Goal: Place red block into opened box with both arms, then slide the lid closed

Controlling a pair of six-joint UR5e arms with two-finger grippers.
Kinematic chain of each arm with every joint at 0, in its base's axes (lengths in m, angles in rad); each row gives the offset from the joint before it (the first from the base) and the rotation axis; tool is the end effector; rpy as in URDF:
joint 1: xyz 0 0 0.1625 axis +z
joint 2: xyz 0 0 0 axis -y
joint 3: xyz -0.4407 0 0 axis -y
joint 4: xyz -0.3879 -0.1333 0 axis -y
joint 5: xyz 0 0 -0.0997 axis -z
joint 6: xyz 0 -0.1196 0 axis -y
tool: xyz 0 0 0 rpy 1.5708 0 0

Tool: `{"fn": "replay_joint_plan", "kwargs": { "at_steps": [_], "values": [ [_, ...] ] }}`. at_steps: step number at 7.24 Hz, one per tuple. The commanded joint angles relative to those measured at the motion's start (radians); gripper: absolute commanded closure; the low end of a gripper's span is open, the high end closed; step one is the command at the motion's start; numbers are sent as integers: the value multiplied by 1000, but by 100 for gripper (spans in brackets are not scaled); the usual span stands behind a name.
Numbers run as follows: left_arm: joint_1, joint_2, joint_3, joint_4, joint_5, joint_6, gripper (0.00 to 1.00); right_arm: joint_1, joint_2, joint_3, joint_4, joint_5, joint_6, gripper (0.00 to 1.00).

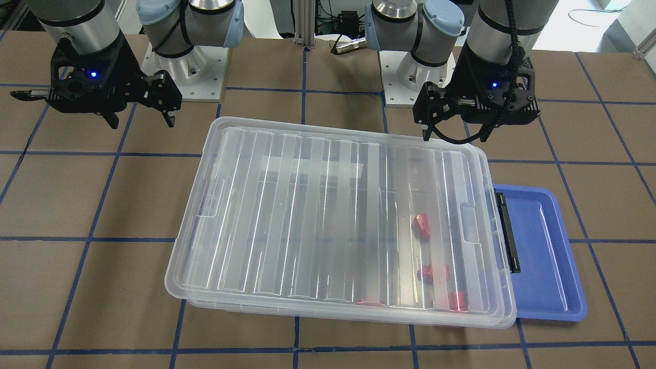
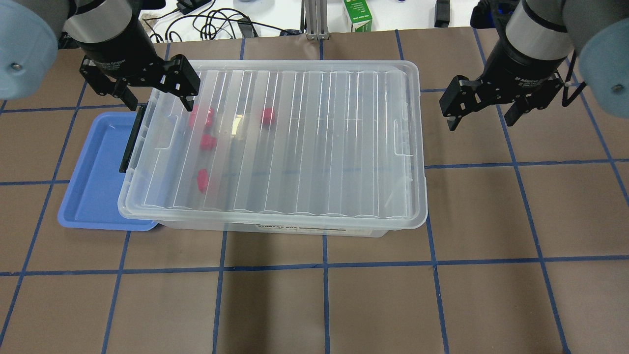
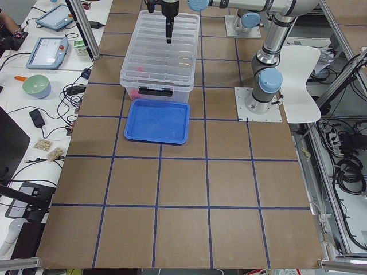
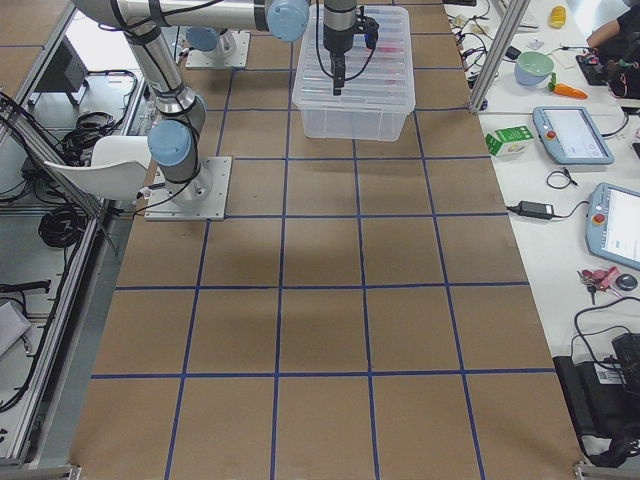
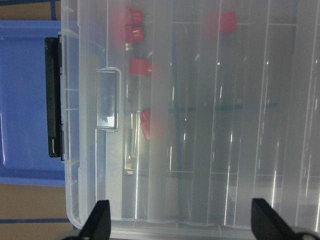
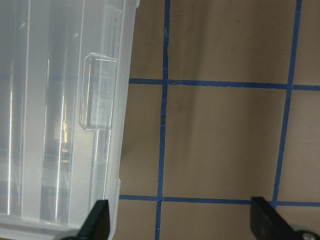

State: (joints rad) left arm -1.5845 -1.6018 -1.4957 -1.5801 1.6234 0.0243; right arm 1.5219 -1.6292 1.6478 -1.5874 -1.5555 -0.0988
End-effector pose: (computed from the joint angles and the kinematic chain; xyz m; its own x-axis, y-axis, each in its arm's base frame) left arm -0.1339 -0.5032 0.5042 -0.9979 0.0361 -0.0534 0.0380 0.9987 -0.0335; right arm 0.1124 -0.4676 0.4754 -0.9986 -0.0499 -0.0154 -0.0499 0.9988 0.0005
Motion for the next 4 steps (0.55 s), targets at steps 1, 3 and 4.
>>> {"fn": "replay_joint_plan", "kwargs": {
  "at_steps": [1,3,4],
  "values": [
    [0,0,0,0,-7,-1,0,0,0,6,-2,0,8,0],
    [0,0,12,-1,-11,-1,0,1,3,9,9,14,2,0],
    [3,3,15,-6,-8,-1,0,1,5,42,1,14,2,0]
  ]
}}
